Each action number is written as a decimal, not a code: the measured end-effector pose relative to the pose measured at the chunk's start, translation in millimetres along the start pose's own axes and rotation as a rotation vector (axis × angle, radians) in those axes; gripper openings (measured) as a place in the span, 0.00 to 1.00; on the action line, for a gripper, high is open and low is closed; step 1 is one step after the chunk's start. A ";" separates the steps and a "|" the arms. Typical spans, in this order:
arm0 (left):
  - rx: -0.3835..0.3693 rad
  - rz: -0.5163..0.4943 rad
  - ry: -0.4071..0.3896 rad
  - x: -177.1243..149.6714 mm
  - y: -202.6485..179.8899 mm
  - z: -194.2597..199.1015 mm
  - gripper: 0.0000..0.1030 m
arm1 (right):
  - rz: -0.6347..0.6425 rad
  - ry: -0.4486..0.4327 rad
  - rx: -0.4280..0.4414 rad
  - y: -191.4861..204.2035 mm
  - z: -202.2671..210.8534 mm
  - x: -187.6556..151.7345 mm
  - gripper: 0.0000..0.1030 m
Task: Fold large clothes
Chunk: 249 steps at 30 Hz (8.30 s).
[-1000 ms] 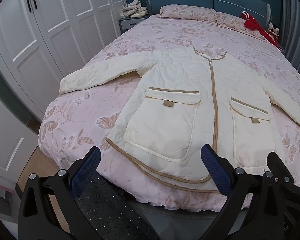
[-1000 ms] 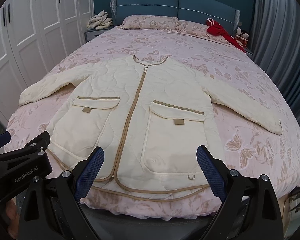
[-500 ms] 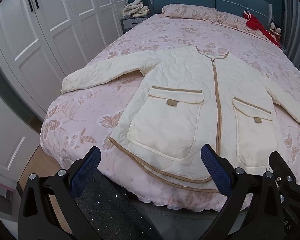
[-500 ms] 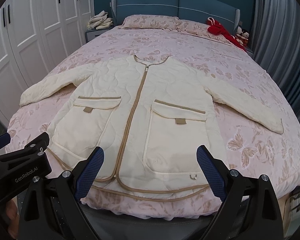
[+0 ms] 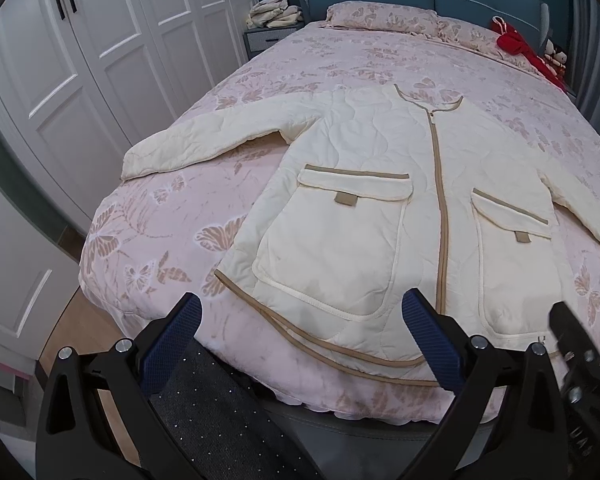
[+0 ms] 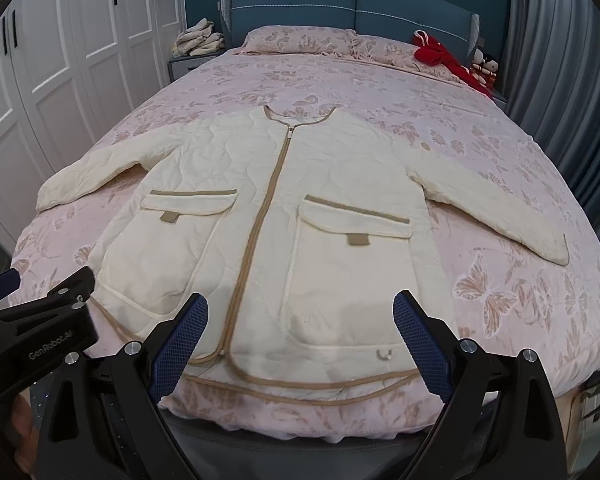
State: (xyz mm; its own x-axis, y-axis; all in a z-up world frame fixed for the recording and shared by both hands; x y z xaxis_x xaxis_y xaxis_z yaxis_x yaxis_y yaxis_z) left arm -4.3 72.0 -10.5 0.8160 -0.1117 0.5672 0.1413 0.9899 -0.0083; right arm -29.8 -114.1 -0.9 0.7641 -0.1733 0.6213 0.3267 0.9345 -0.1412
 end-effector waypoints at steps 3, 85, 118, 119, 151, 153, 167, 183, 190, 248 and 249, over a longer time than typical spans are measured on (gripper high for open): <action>-0.016 0.003 0.019 4.8 -0.9 -8.6 0.95 | -0.046 -0.019 0.021 -27.1 -13.2 3.4 0.89; -0.450 0.504 0.213 133.8 17.5 -239.3 0.72 | -0.642 0.164 0.440 -153.5 -237.0 74.4 0.57; -0.080 0.059 0.054 185.5 -13.8 -311.5 0.08 | -0.457 0.160 0.104 -165.8 -343.9 108.4 0.04; -0.072 0.046 0.044 183.1 -16.6 -310.3 0.08 | -0.452 0.155 0.096 -164.3 -340.5 105.5 0.03; -0.209 0.144 -0.092 172.9 4.5 -292.9 0.16 | -0.017 0.124 0.172 64.2 -316.1 121.6 0.09; -0.302 0.259 -0.102 171.9 33.9 -270.6 0.28 | -0.015 0.120 0.168 63.7 -317.1 121.5 0.09; -0.154 0.978 -0.165 129.9 379.2 -269.3 0.69 | -0.001 0.083 0.143 64.7 -312.6 119.2 0.09; -0.317 0.820 -0.358 215.4 362.0 -214.6 0.07 | -0.008 0.050 0.140 64.1 -310.2 116.8 0.09; -0.505 0.391 -0.491 310.5 187.8 -110.0 0.06 | -0.037 0.048 0.171 56.8 -302.3 120.2 0.09; -0.410 0.731 -0.016 194.2 112.2 -271.0 0.07 | -0.247 -0.069 0.174 -94.1 -255.4 214.8 0.12; -0.400 0.733 0.008 188.2 110.9 -278.1 0.07 | -0.255 -0.003 0.154 -95.9 -277.6 199.9 0.12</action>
State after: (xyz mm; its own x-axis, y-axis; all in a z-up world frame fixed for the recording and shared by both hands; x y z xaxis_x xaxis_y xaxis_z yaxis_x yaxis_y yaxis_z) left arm 320.8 136.6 -133.7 0.7823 0.5467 0.2985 -0.2399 0.7066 -0.6657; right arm 246.1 -324.7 -77.1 0.6664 -0.4078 0.6242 0.4193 0.8972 0.1386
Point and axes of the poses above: each gripper's, at about its wrist camera, not at the fingertips, and z roughly against the way its jaws point, y to its left, x to its top, the point moved 2 cm from there along -z, roughly the way its jaws point, and after that the axes turned 9 degrees about -x, right-handed, at the moved point
